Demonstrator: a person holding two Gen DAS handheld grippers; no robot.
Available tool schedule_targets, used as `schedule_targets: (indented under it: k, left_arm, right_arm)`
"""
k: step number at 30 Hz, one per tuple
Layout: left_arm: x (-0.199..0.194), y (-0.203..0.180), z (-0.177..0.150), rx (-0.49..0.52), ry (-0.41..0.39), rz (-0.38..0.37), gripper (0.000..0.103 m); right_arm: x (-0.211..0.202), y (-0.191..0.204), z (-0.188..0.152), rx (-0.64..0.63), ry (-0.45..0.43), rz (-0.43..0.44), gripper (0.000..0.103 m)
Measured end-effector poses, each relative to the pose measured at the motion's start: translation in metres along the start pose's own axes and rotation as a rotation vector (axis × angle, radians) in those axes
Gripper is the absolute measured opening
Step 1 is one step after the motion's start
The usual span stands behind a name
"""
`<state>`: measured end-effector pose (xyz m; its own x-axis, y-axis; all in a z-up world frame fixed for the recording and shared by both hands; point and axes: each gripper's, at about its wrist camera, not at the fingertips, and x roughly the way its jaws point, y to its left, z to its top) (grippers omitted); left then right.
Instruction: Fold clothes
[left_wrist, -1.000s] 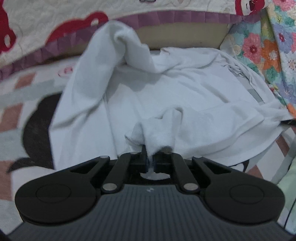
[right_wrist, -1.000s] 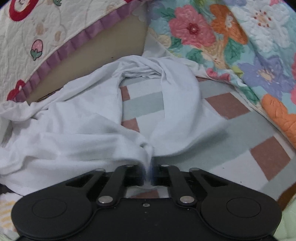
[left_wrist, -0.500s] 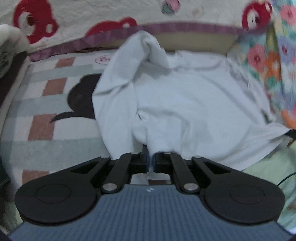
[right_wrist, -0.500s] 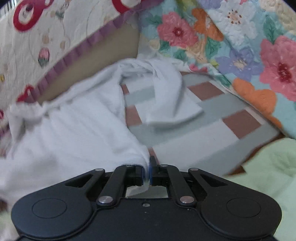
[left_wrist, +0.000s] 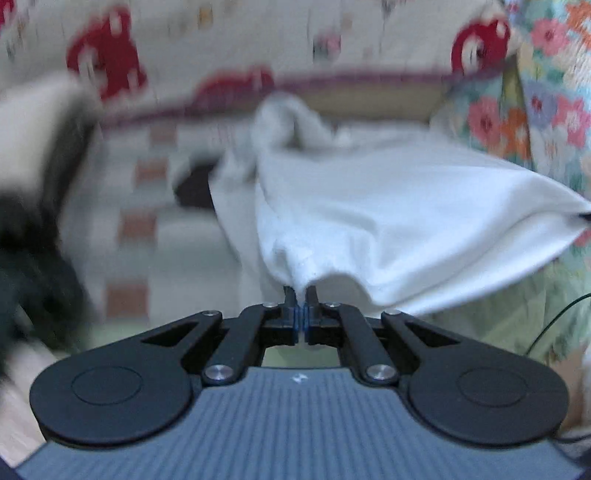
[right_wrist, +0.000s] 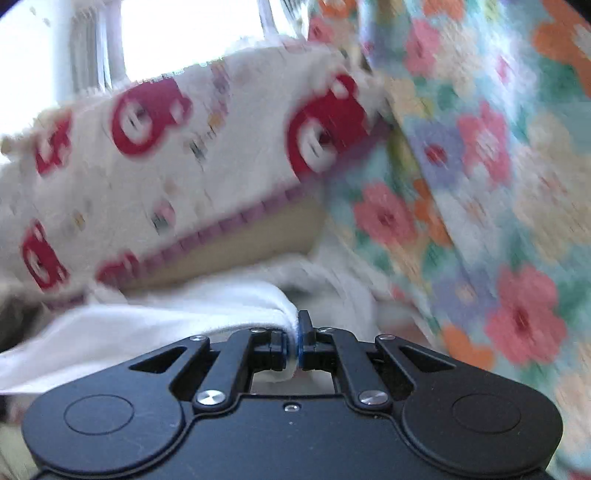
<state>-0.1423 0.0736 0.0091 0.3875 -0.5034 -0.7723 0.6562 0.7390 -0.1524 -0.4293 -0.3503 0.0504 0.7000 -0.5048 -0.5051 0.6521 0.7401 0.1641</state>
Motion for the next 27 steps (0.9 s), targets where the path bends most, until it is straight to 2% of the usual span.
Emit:
schedule_targets:
  k: [1,4,7,10,13,16,19,21,22,24,27]
  left_arm:
    - [0.011,-0.002,-0.007,0.007,0.042,-0.011,0.002]
    - [0.018,-0.013,-0.009,0.069,0.070,-0.036,0.002]
    - [0.000,-0.021,0.003,0.102,0.033,-0.058,0.002]
    - [-0.015,-0.015,0.007,0.074,0.019,-0.072,0.002]
    - [-0.004,-0.003,-0.012,-0.002,0.095,-0.081,0.001]
    - [0.012,0.000,-0.036,-0.051,0.186,-0.097,0.001]
    - [0.025,-0.002,-0.049,-0.100,0.250,-0.211,0.001]
    - [0.039,0.001,-0.055,-0.140,0.292,-0.216,0.001]
    - [0.047,-0.002,-0.057,-0.094,0.322,-0.165,0.001]
    - [0.053,-0.008,-0.060,-0.034,0.338,-0.128,0.001]
    - [0.052,-0.011,-0.059,-0.006,0.342,-0.134,0.002]
  right_arm:
    - [0.006,-0.010,-0.014,0.035,0.041,-0.018,0.006]
    - [0.019,-0.039,-0.044,0.150,0.124,-0.036,0.006]
    - [0.011,-0.043,-0.038,0.141,0.098,-0.019,0.006]
    - [-0.002,-0.044,-0.022,0.127,0.056,0.005,0.006]
    - [-0.009,-0.053,-0.023,0.151,0.052,0.007,0.006]
    - [-0.010,-0.065,-0.049,0.196,0.106,-0.024,0.006]
    - [-0.008,-0.076,-0.080,0.229,0.178,-0.080,0.006]
    - [-0.001,-0.083,-0.097,0.226,0.229,-0.112,0.005]
    - [0.004,-0.086,-0.104,0.225,0.254,-0.124,0.005]
    - [0.014,-0.092,-0.112,0.245,0.286,-0.134,0.005]
    - [0.019,-0.090,-0.113,0.234,0.304,-0.144,0.006]
